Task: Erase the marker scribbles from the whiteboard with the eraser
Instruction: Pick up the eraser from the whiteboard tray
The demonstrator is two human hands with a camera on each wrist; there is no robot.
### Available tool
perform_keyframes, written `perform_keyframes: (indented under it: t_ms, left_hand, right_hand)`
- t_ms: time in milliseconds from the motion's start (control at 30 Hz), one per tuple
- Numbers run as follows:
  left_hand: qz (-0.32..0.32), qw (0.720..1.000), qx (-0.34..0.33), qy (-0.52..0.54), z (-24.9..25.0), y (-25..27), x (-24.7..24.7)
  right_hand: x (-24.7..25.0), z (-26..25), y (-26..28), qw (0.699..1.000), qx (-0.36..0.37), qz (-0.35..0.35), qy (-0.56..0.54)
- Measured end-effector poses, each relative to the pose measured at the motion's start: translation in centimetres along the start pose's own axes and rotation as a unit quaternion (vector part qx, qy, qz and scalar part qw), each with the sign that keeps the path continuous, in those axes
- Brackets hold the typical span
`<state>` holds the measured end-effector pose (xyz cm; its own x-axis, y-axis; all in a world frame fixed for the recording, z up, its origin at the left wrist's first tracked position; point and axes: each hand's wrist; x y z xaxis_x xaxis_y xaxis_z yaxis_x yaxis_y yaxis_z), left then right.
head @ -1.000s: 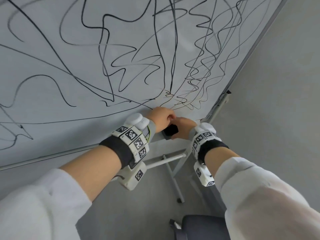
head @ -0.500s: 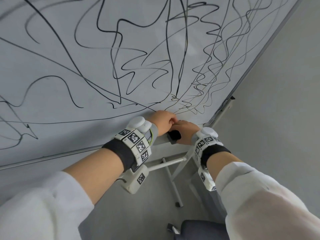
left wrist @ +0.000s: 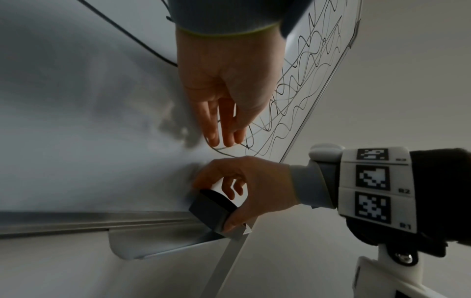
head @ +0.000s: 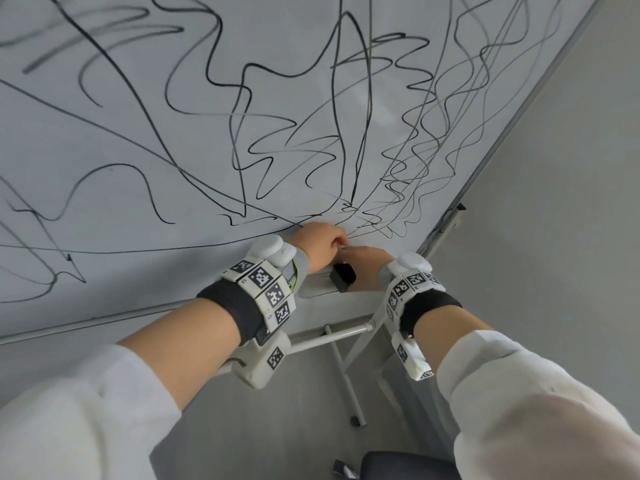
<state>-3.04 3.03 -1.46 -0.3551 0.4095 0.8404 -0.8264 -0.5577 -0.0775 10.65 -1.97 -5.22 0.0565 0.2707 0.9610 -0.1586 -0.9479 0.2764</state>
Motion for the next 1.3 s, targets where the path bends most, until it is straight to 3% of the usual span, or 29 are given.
perform_keyframes:
  t_ms: [200,367,500,600,767,933,1000,1100,1300]
  left_hand:
    - [0.041,0.999,-0.019,0.015,0.7,0.7,1.8]
    - [0.142,0.988,-0.059,0.021,2.1,1.8,5.1]
    - [0.242,0.961,-0.131,0.013,4.2,3.1,8.2]
    - [0.312,0.936,-0.162,0.010,5.2,4.1,10.8]
    - [0.407,0.891,-0.196,-0.041,5.1,5.8,14.9]
    - [0.466,0.858,-0.194,-0.091,4.3,6.7,17.7]
    - [0.486,0.843,-0.198,-0.114,4.5,6.9,18.7]
    - [0.495,0.836,-0.199,-0.130,5.1,7.0,19.9]
    - [0.492,0.825,-0.194,-0.199,5.8,7.4,20.8]
  right_hand:
    - [3.4,-2.4,2.1,0.998,0.034,-0.013,0.052]
    - [8.0,-3.9,4.1,0.996,0.059,0.048,-0.051]
    - [10.7,-4.3,5.0,0.979,0.112,0.116,-0.127]
    - [12.6,-4.3,5.1,0.934,0.196,0.180,-0.237]
    - [16.1,-5.5,6.6,0.815,0.272,0.278,-0.429]
    - [17.0,-6.2,7.4,0.739,0.304,0.374,-0.471]
    - [16.8,-6.6,7.0,0.716,0.298,0.444,-0.448]
    - [16.4,-7.2,5.7,0.718,0.268,0.505,-0.396]
    - [15.7,-7.8,4.5,0.745,0.193,0.536,-0.348]
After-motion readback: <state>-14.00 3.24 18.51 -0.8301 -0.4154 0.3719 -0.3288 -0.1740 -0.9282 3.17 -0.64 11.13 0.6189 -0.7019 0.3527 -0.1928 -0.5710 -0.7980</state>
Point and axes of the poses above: each hand's wrist, its own y-axis away from the middle knuckle, its own x-axis out of the back of the hand, z = x × y, and after that the axes turned 10 degrees about -x, right-handed
